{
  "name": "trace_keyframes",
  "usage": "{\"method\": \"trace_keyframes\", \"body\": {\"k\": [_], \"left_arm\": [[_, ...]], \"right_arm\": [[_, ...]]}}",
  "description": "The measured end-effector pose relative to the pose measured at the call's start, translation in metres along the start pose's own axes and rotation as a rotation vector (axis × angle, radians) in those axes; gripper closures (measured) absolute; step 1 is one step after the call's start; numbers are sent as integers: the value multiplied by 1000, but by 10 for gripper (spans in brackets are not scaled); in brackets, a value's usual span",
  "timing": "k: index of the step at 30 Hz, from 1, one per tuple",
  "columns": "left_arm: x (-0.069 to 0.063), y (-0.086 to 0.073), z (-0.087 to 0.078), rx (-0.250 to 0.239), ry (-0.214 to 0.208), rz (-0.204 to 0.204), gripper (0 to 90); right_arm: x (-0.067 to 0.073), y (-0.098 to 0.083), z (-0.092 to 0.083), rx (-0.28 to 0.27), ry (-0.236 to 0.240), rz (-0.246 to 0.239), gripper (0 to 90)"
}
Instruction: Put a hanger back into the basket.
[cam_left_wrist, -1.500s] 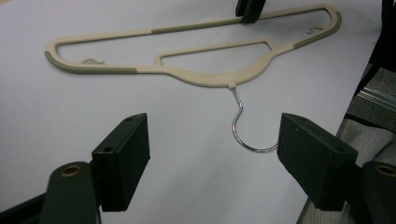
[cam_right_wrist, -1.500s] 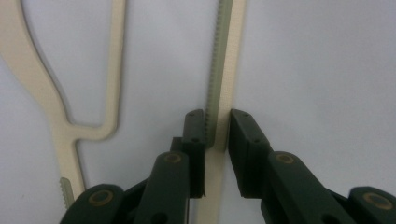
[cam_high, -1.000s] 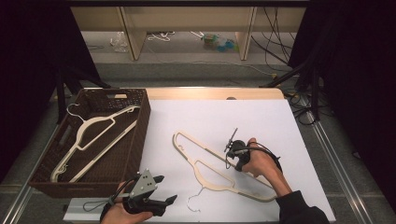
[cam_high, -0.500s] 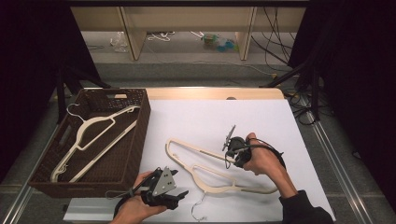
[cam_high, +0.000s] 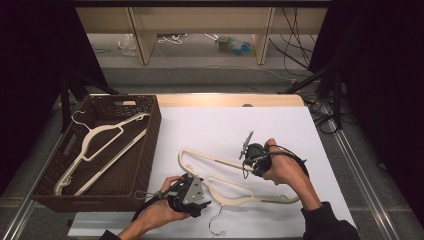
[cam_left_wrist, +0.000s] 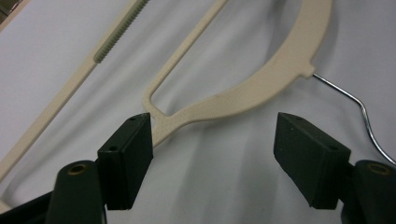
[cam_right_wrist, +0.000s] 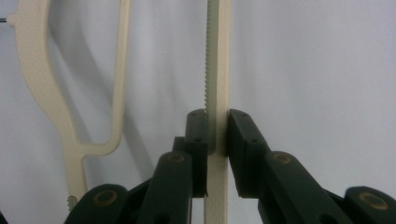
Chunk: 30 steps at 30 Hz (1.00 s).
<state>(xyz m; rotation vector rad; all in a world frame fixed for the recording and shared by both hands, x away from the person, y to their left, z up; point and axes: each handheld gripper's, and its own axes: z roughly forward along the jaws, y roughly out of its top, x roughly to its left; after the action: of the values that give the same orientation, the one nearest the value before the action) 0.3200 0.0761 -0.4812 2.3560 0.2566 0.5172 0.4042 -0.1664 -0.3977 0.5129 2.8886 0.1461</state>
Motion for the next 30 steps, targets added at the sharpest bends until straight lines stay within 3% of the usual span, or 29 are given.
{"method": "trace_keyframes", "body": {"k": [3,5,9,11,12,16,19,21,22,24,26,27,28,29,30], "left_arm": [[-3,4,6,27,-6,53,288],[-5,7,11,53,12,90,296],[-6,11,15,58,38,89,305],[-6,13,15,73,45,109,284],[-7,13,17,52,55,92,274],[-9,14,17,36,73,113,271],[-9,16,15,12,68,131,272],[-10,17,13,-7,41,134,278],[-11,18,13,-38,31,135,312],[-11,20,9,-49,14,164,389],[-10,22,5,-71,-16,184,495],[-9,23,2,-84,-24,192,535],[-9,23,1,-98,-19,197,581],[-8,24,0,-99,-30,206,593],[-8,25,-2,-99,-32,242,614]], "right_arm": [[0,0,0,4,6,-1,790],[0,0,0,3,7,-1,790],[0,0,0,1,7,0,790],[0,1,0,2,6,-3,790],[0,1,0,2,5,-4,789],[-2,-1,1,7,12,-9,790],[-4,-3,5,2,35,-4,789],[-5,-4,6,-7,66,11,789],[-7,-5,9,-24,79,-15,788],[-5,-5,10,-17,93,10,788],[-6,-7,13,-16,100,9,789],[-9,-8,15,-27,102,-13,790],[-7,-8,15,-15,114,22,791],[-9,-9,16,-22,118,9,791],[-8,-9,18,-32,135,20,792]]}}
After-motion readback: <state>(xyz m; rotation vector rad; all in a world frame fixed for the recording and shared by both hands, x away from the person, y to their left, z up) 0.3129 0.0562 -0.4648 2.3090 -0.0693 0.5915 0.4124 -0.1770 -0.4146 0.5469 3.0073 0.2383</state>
